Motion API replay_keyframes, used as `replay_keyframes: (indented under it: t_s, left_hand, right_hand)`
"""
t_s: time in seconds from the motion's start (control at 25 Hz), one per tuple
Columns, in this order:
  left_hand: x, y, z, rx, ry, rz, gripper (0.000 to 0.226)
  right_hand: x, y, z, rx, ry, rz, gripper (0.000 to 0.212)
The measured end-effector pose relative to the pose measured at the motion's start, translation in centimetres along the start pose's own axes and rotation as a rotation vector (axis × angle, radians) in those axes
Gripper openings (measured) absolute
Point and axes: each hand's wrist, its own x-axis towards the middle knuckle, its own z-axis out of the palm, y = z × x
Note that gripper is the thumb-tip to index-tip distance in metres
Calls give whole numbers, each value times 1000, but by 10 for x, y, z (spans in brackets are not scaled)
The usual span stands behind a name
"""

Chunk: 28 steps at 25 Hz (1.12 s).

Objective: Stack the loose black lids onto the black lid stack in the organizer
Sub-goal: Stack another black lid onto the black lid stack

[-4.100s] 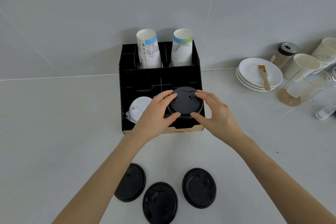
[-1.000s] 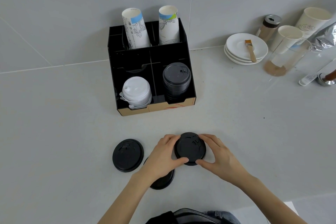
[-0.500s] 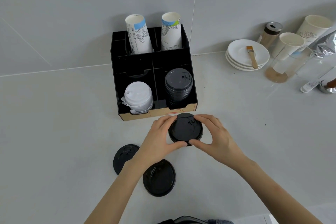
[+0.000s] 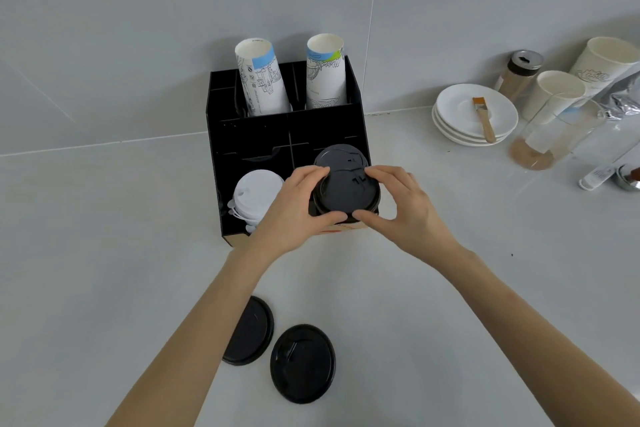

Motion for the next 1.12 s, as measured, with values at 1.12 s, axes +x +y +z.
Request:
replay_keyframes:
  t_s: [1.12]
  left_hand:
    - [63, -33, -3, 238, -116, -20, 53]
  right_hand:
    - [45, 25, 33, -15, 68, 144, 40]
